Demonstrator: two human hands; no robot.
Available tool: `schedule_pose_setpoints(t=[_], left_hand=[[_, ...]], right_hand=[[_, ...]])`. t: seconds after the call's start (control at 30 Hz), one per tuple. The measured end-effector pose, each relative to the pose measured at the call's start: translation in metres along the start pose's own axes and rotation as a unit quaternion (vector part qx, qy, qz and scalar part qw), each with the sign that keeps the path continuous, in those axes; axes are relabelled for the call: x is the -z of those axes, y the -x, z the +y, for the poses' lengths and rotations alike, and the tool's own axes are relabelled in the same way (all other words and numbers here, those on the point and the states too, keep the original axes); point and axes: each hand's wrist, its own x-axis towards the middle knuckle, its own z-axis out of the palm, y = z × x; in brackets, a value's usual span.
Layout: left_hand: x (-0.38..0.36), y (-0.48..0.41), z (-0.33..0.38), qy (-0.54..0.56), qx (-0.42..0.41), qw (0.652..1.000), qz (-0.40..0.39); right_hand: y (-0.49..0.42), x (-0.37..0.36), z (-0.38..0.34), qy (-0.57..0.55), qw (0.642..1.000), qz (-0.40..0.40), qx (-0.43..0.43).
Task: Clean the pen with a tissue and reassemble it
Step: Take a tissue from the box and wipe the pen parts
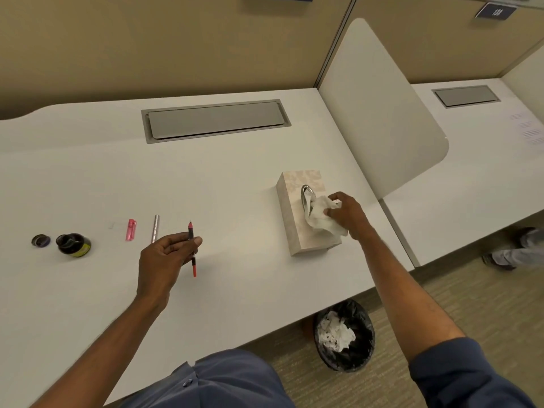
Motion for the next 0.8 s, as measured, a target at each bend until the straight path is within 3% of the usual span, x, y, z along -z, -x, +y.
schedule_pose_setpoints(t=[0.23, 0.5, 0.57, 0.63, 0.73, 0.8], left_hand=[[-0.001, -0.001, 0.000, -0.009, 0.005, 1.000, 0.001], [-0.004, -0.002, 0.000, -0.017, 0.008, 1.000, 0.001], [-0.005, -0.002, 0.001, -0.019, 0.007, 1.000, -0.001], [-0.006, -0.001, 0.004, -0.021, 0.005, 1.000, -0.005], [-0.009, 0.001, 0.011, -0.021, -0.004, 1.000, -0.011], [-0.012, 0.004, 0.018, -0.025, -0.011, 1.000, -0.014]], right_hand=[[-0.009, 0.017, -0.010, -0.045, 0.987, 0.150, 0.044], [-0.008, 0.039, -0.030, -0.161, 0.944, 0.279, 0.063], [-0.007, 0.043, -0.039, -0.237, 0.941, 0.237, 0.042], [-0.006, 0.039, -0.049, -0.369, 0.918, 0.140, 0.028], [0.011, 0.019, -0.071, -0.552, 0.830, -0.079, 0.002], [0.031, -0.001, -0.089, -0.625, 0.763, -0.164, -0.001]])
